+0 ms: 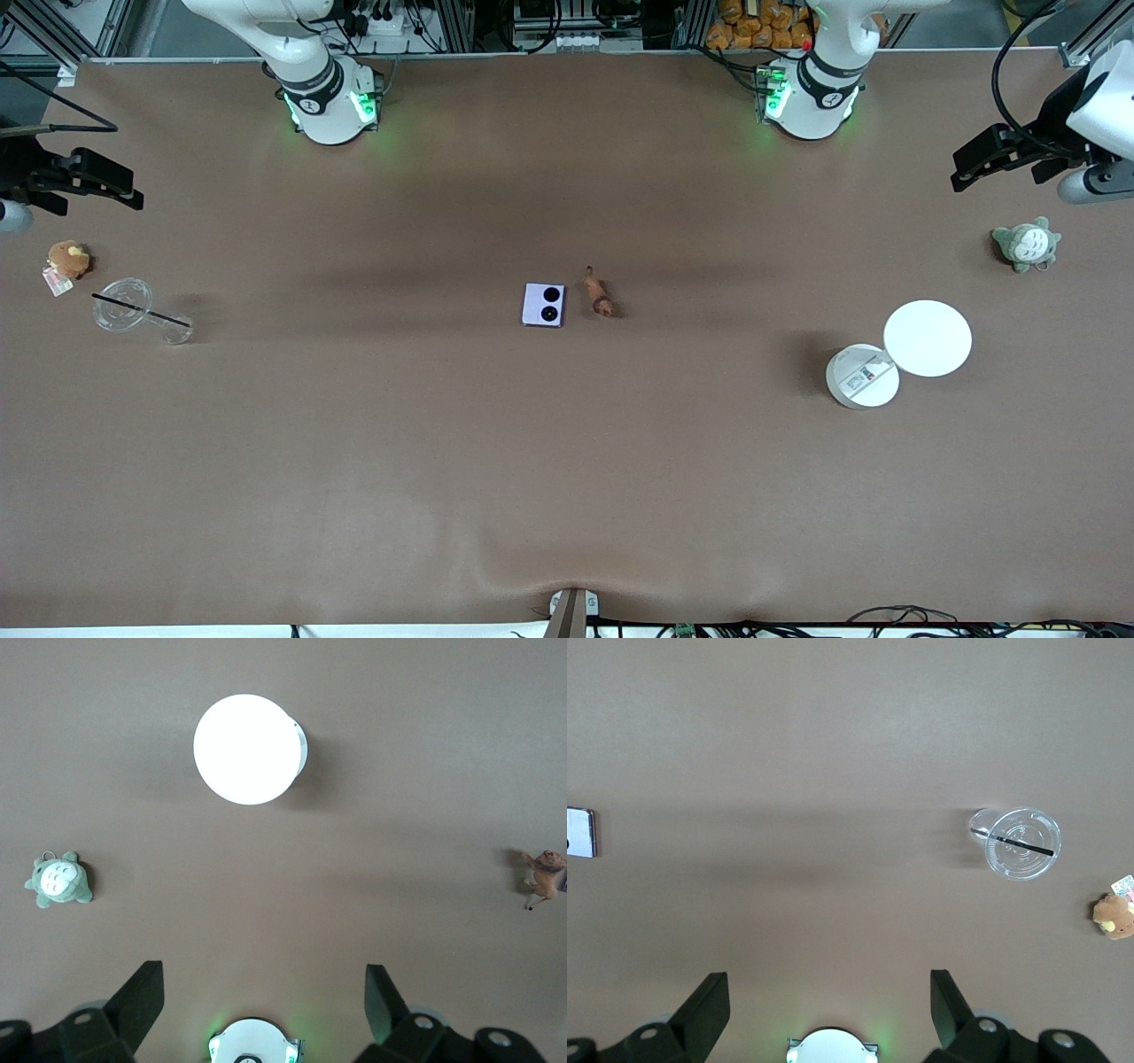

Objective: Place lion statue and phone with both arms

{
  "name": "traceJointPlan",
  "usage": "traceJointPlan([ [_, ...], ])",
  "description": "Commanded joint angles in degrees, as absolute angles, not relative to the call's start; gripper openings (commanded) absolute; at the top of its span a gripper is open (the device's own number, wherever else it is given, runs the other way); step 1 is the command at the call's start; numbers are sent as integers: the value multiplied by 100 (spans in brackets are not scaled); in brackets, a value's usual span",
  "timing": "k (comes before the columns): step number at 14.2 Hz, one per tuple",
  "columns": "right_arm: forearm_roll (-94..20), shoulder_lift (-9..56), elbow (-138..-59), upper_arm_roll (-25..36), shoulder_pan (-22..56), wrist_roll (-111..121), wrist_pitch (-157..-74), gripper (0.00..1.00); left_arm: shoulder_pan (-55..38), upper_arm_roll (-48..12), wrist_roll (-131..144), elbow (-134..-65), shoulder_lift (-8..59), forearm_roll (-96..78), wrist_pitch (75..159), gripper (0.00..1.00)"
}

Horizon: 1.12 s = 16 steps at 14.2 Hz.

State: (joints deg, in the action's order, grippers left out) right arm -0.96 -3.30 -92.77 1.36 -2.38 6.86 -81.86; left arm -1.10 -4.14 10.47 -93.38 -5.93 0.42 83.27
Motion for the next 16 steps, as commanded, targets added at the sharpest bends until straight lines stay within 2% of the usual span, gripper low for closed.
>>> traceJointPlan([
  [1, -88, -281, -9202, 123, -255, 633, -8139, 100, -202, -527, 1098, -9149, -343, -8, 8218, 100],
  [10, -88, -229, -9237, 123, -246, 633, -8183, 100, -316, -1722, 2485, -9149, 719, 35, 8455, 100],
  [16, -88, -176, -9237, 123, -237, 624, -8174, 100, -1317, -1811, 4120, -9149, 1598, 44, 9033, 100],
])
